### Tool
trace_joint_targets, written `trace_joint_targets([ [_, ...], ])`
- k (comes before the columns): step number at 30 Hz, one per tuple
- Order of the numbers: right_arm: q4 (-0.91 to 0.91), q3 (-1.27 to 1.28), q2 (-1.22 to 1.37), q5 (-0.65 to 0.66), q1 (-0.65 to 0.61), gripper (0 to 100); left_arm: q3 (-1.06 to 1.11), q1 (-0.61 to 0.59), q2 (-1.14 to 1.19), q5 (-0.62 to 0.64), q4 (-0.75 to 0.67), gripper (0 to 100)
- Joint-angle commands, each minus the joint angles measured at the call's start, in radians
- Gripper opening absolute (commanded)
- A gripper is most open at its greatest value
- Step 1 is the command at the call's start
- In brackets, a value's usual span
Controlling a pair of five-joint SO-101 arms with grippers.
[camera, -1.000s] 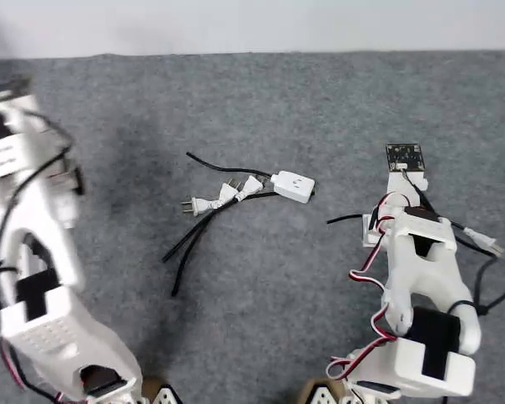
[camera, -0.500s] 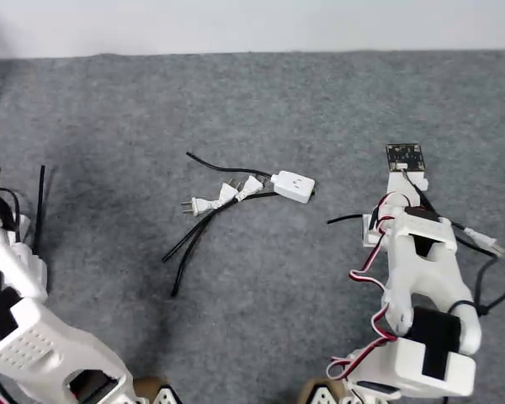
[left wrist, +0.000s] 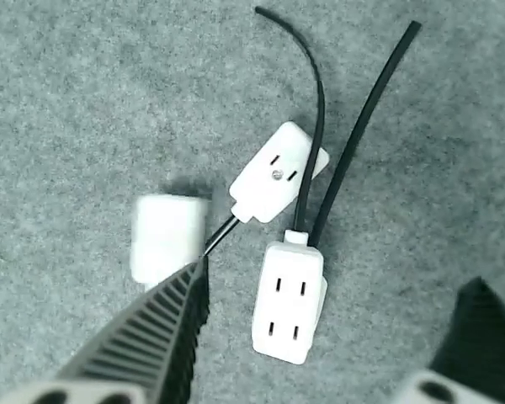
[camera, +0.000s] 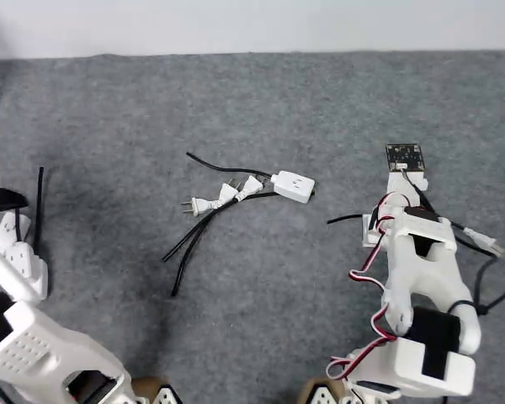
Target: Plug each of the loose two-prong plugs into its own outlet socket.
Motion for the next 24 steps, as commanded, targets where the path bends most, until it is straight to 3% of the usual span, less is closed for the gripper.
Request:
trace_joint_targets([
  [1,-0.018,-0.011,-0.004,0.000,-0.008,17.3,-0.008,-0.009,-0.060,0.015,-0.026,43],
  [7,-0.018,-0.014,-0.005,-0.008,-0.010,17.4,0.205,-0.043,-0.058,0.005,0.146,43],
  [13,-0.001,-0.069,-0.027,0.069,-0.124,17.3,0.579,-0.012,-0.071,-0.130,0.025,43],
  [20,0.420,-0.460,-0.028,0.232,-0.407,17.4,0.680,-0.212,-0.071,-0.279,-0.152,43],
  [24,0.487,-0.598,-0.027,0.281,-0.507,17.5,0.730,-0.325,-0.069,-0.385,-0.170,43],
])
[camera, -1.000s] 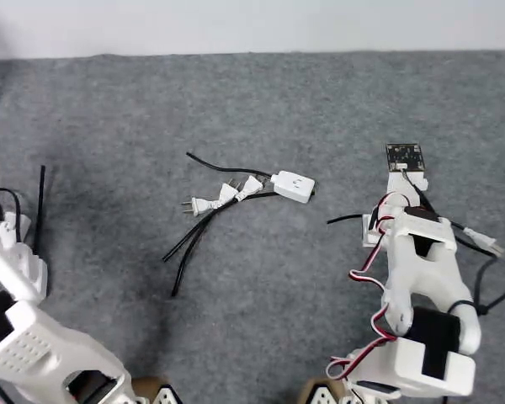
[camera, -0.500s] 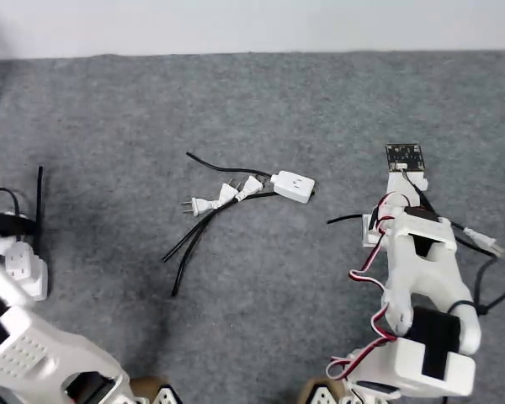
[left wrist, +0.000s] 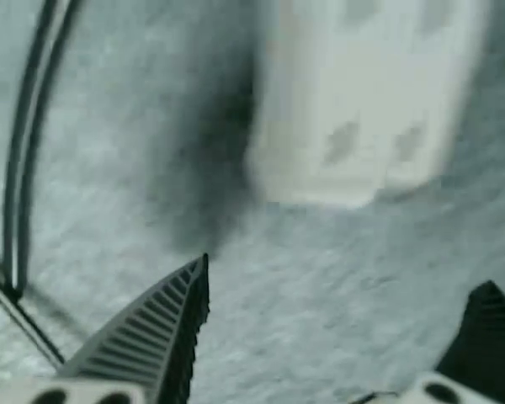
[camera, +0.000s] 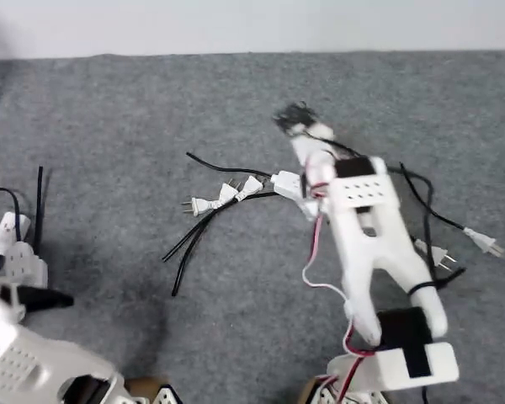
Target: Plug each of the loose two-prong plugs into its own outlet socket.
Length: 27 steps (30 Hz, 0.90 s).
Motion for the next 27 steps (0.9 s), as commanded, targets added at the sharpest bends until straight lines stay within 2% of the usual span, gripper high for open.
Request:
trace_joint_targets([
  [1,0.041,-0.150,-0.019,0.098,-0.087,17.5,0.054,-0.123,-0.048,-0.123,-0.051,43],
  [5,0.051,-0.226,0.079,0.278,-0.189,17.3,0.180,-0.201,-0.046,-0.175,-0.198,43],
  [11,0.156,-0.399,0.283,0.390,-0.251,17.2,0.358,-0.242,-0.049,-0.180,-0.427,43],
  [14,0.265,-0.485,0.354,0.442,-0.278,17.2,0.361,-0.244,-0.051,-0.180,-0.422,43],
  [18,0.398,-0.571,0.395,0.491,-0.378,17.3,0.360,-0.244,-0.051,-0.178,-0.408,43],
  [22,0.381,-0.641,0.461,0.554,-0.460,17.3,0.361,-0.244,-0.051,-0.178,-0.408,43],
  [27,0.377,-0.799,0.642,0.557,-0.450,17.3,0.361,-0.244,-0.051,-0.180,-0.413,43],
])
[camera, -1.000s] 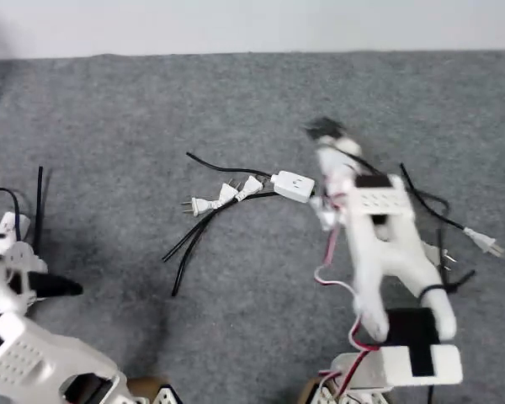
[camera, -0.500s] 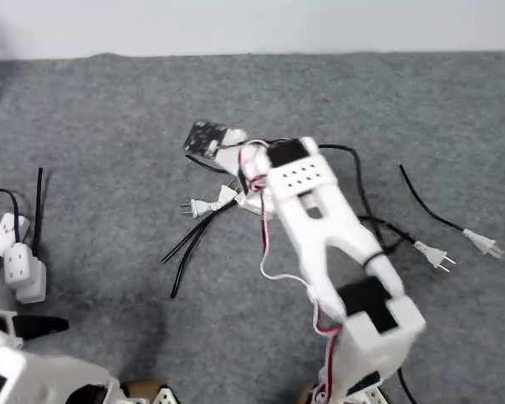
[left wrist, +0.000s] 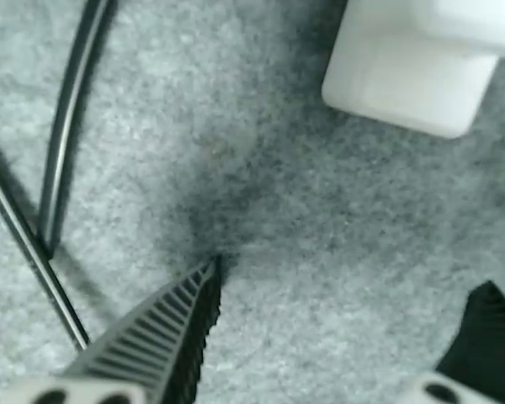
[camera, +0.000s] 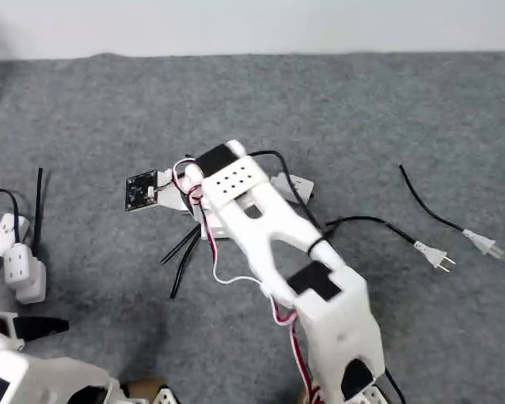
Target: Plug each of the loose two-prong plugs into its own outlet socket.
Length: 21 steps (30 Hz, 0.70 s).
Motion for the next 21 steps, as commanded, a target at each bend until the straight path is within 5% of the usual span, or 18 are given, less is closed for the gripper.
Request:
trace_joint_targets([
  [1,-0.004,-0.160,0.102,0.017,0.018,17.3,0.054,-0.057,0.037,-0.009,-0.084,43],
  [21,0.332,-1.000,0.630,0.066,0.104,17.6,0.053,-0.055,0.046,-0.009,-0.084,43],
])
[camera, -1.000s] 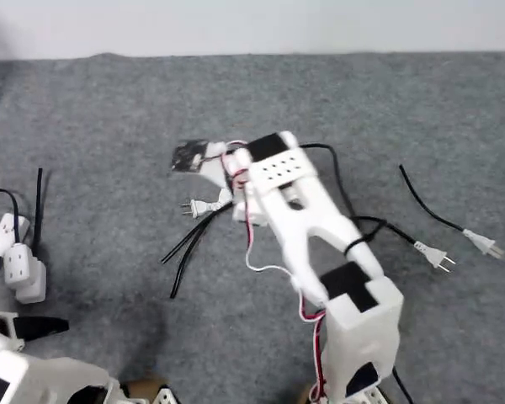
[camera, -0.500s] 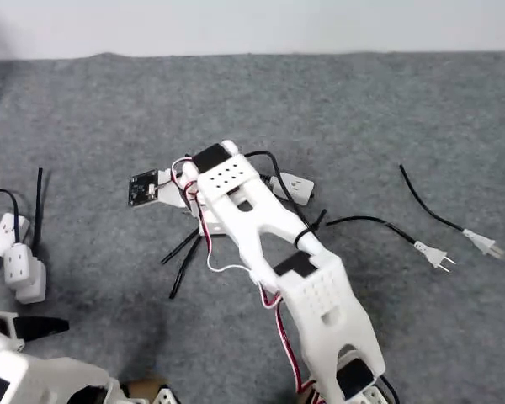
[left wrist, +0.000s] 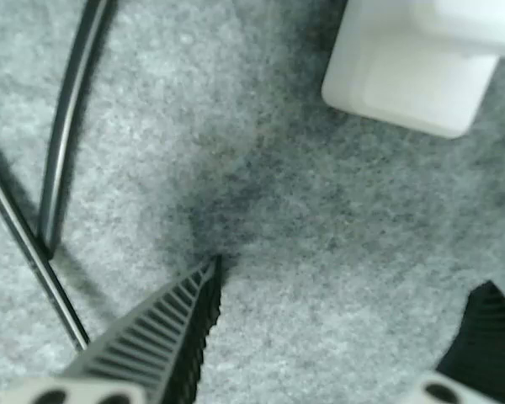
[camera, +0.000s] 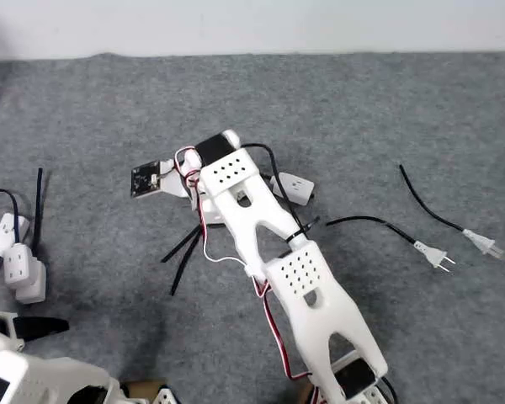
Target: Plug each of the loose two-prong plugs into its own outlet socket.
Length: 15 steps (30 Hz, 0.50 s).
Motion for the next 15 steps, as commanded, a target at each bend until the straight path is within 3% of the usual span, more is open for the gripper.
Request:
trace_joint_targets([
  [1,0.058,-0.178,-0.002,0.003,0.031,17.7,0.053,-0.055,0.046,-0.009,-0.084,43],
  [4,0.054,-0.195,-0.031,0.017,0.018,20.9,0.053,-0.055,0.046,-0.009,-0.084,43],
  [10,0.051,-0.195,-0.038,0.028,0.048,42.5,0.053,-0.052,0.046,-0.009,-0.084,43],
  [15,0.045,-0.107,0.048,0.115,0.062,38.9,0.053,-0.049,0.046,-0.009,-0.084,43],
])
